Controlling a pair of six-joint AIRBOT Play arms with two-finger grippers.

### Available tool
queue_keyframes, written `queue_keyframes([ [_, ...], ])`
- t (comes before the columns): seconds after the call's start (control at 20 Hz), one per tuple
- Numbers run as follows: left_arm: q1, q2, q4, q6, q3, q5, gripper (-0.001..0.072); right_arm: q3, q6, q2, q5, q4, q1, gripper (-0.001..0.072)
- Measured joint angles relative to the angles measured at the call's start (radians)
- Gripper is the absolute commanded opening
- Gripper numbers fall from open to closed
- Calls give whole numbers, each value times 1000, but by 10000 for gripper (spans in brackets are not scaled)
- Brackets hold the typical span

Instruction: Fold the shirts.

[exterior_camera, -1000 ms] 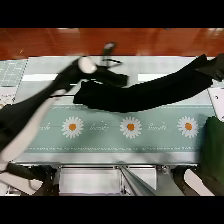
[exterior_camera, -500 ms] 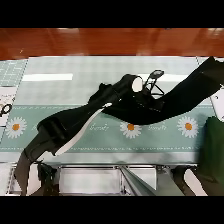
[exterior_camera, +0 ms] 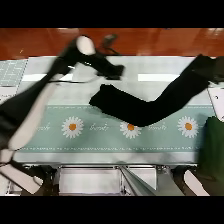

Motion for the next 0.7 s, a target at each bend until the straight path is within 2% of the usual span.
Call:
queue_keyframes([
  [0.4,330,595,75,19,-633,135,22,13,-19,-364,-329,97,433,30],
  [0.7,402,872,79,24,-980,183,22,116,-43,-657,-424,162,556,30],
])
